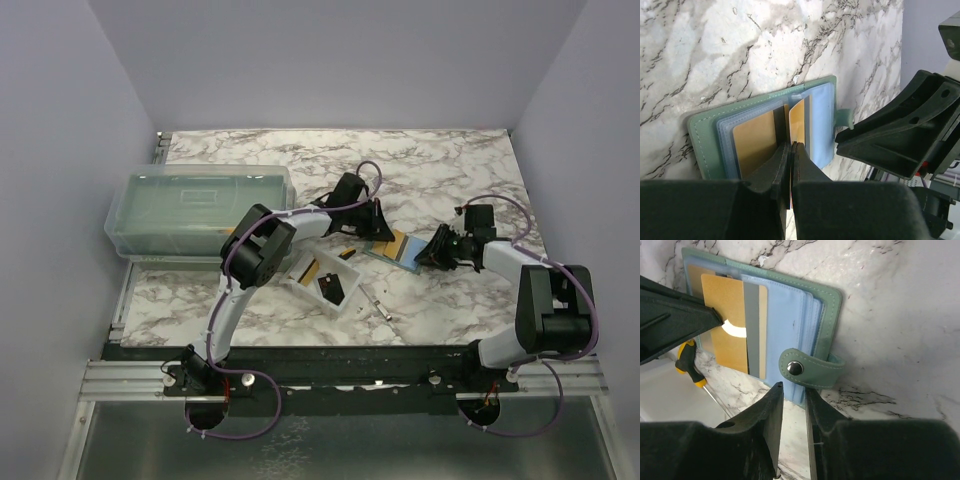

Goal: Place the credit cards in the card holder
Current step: Insert the credit card into the card holder.

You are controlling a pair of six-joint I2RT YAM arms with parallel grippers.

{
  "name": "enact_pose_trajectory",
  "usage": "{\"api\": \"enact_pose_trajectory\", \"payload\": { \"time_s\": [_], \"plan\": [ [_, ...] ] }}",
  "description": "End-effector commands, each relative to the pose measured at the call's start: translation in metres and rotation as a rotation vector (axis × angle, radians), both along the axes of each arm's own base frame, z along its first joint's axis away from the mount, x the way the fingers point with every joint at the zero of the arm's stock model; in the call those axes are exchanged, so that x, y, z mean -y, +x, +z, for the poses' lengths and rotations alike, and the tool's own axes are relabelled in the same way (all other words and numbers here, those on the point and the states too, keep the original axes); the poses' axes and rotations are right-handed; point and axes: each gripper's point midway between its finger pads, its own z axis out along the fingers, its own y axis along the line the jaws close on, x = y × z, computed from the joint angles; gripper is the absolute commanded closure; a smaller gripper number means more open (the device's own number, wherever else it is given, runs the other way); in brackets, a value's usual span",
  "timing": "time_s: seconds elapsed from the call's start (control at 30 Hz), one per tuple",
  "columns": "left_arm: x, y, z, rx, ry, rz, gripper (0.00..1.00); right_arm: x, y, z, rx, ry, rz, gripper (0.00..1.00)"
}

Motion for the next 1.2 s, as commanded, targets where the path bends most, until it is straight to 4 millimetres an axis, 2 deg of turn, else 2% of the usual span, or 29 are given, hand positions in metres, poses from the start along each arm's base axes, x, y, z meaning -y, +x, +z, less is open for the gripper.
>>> {"api": "enact_pose_trajectory", "payload": {
  "time_s": [0.0, 0.17, 0.4, 0.5, 0.67, 0.77, 1.07, 1.17],
  "plan": [
    [-0.009, 0.001, -0.01, 0.043, 0.085, 0.059, 1.0, 0.009, 0.003, 0.001, -0.008, -0.018, -0.027, 0.72],
    [-0.003, -0.007, -0.012, 0.071, 0.133, 0.059, 1.0, 0.002, 0.003, -0.004, -0.009, 0.024, -0.006, 0.73],
    [0.009, -0.018, -0.016, 0.103, 0.182, 0.068, 1.0, -0.005, 0.003, -0.008, -0.013, 0.068, 0.011, 0.82],
    [0.008, -0.02, -0.016, 0.096, 0.196, 0.059, 1.0, -0.003, 0.002, -0.009, -0.012, 0.056, 0.004, 0.83],
    [0.002, -0.015, -0.001, 0.162, 0.235, 0.057, 0.91, 0.0, 0.002, -0.009, -0.008, 0.033, 0.007, 0.83],
    [0.004, -0.016, 0.003, 0.178, 0.24, 0.046, 0.9, -0.001, 0.003, -0.009, -0.006, 0.037, 0.012, 0.83],
    [0.025, -0.037, -0.006, 0.146, 0.227, -0.005, 0.83, -0.004, 0.004, -0.005, 0.004, 0.059, 0.024, 0.84],
    [0.028, -0.038, -0.001, 0.151, 0.216, -0.013, 0.73, -0.003, 0.003, -0.005, 0.005, 0.051, 0.024, 0.84]
  ]
}}
